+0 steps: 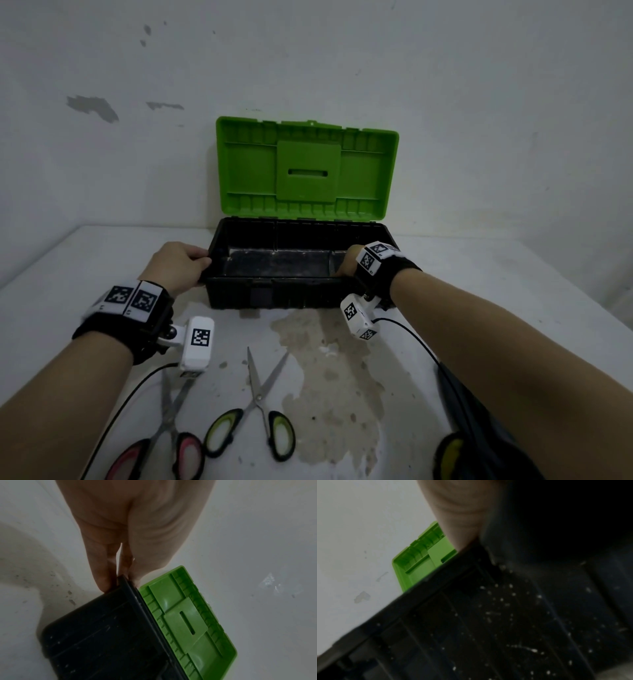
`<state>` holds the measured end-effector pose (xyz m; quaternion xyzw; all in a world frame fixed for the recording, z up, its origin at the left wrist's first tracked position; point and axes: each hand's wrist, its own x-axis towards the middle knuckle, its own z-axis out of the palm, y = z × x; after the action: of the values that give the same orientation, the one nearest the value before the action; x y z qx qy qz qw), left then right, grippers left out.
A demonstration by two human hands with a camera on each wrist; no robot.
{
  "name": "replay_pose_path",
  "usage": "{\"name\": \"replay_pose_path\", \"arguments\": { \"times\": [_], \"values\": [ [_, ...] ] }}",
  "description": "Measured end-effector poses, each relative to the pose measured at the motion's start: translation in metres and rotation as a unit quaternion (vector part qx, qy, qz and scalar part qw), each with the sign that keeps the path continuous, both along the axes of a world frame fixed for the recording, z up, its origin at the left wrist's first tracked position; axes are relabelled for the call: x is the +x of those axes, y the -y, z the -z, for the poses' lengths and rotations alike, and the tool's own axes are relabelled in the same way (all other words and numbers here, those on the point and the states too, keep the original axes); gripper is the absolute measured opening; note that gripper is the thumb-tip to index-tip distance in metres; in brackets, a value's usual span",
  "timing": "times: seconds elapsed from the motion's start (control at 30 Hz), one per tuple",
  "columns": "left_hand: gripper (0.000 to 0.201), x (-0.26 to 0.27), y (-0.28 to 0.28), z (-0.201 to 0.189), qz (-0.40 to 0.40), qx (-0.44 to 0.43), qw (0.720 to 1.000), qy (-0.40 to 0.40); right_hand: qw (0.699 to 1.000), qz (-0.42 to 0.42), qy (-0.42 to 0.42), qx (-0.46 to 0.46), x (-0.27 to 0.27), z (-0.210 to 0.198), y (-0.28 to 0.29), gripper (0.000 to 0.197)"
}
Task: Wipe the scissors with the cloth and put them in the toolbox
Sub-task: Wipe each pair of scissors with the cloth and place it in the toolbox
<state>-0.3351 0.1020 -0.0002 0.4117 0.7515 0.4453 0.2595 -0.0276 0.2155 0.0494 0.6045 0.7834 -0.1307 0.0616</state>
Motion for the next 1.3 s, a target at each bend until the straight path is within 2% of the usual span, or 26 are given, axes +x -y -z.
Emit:
{"name": "replay_pose_path", "arguments": {
  "times": [0.07,0.1,0.13,0.2,0.27,0.37,0.43,0.53,0.63,0.77,0.87,0.97,1.07,1.13,1.2,1.3],
  "values": [
    [0.019,0.007,0.006,-0.006,0.003,-0.009,1.0,-0.012,0.998,-0.011,0.051,0.036,0.002,0.006,-0.004,0.037],
    [0.02,0.011,0.01,-0.009,0.005,-0.014,1.0,-0.028,0.998,-0.014,0.048,0.048,0.003,0.005,-0.003,0.033],
    [0.027,0.016,0.014,-0.013,0.008,-0.018,0.998,-0.053,0.999,-0.004,0.014,0.042,0.002,0.001,0.002,0.027],
    [0.04,0.026,0.026,-0.021,0.013,-0.035,0.991,-0.126,0.996,0.022,-0.059,0.055,0.002,-0.01,0.015,0.029],
    [0.044,0.041,0.045,-0.031,-0.003,-0.028,0.983,-0.182,0.989,0.027,-0.12,0.077,0.007,-0.016,0.026,0.029],
    [0.031,0.071,0.076,-0.044,-0.01,0.018,0.968,-0.251,0.975,0.01,-0.191,0.113,0.02,-0.017,0.058,0.021],
    [0.022,0.093,0.097,-0.045,0.032,0.033,0.966,-0.254,0.97,-0.004,-0.215,0.117,0.033,-0.017,0.083,0.018],
    [0.02,0.121,0.125,-0.033,0.116,-0.053,0.956,-0.265,0.965,-0.015,-0.236,0.11,0.058,-0.016,0.121,0.016],
    [0.019,0.139,0.146,-0.014,0.172,-0.163,0.926,-0.292,0.967,-0.007,-0.231,0.108,0.093,-0.007,0.15,0.018],
    [0.028,0.158,0.166,-0.002,0.185,-0.263,0.87,-0.373,0.976,0.047,-0.186,0.108,0.146,0.015,0.172,0.022],
    [0.03,0.168,0.175,0.002,0.18,-0.284,0.846,-0.413,0.985,0.103,-0.098,0.097,0.177,0.036,0.177,0.048],
    [0.027,0.173,0.179,0.006,0.151,-0.283,0.85,-0.418,0.989,0.118,-0.051,0.073,0.196,0.057,0.181,0.073],
    [0.022,0.175,0.178,0.005,0.14,-0.29,0.86,-0.396,0.992,0.104,-0.025,0.073,0.205,0.065,0.186,0.076],
    [0.02,0.177,0.179,0.004,0.142,-0.287,0.872,-0.371,0.993,0.097,-0.011,0.067,0.207,0.065,0.184,0.068],
    [0.017,0.18,0.18,0.002,0.146,-0.27,0.888,-0.343,0.994,0.097,-0.016,0.052,0.207,0.06,0.181,0.05],
    [0.007,0.188,0.183,-0.004,0.149,-0.207,0.93,-0.265,0.992,0.107,-0.057,0.034,0.211,0.044,0.179,0.033]
  ]
}}
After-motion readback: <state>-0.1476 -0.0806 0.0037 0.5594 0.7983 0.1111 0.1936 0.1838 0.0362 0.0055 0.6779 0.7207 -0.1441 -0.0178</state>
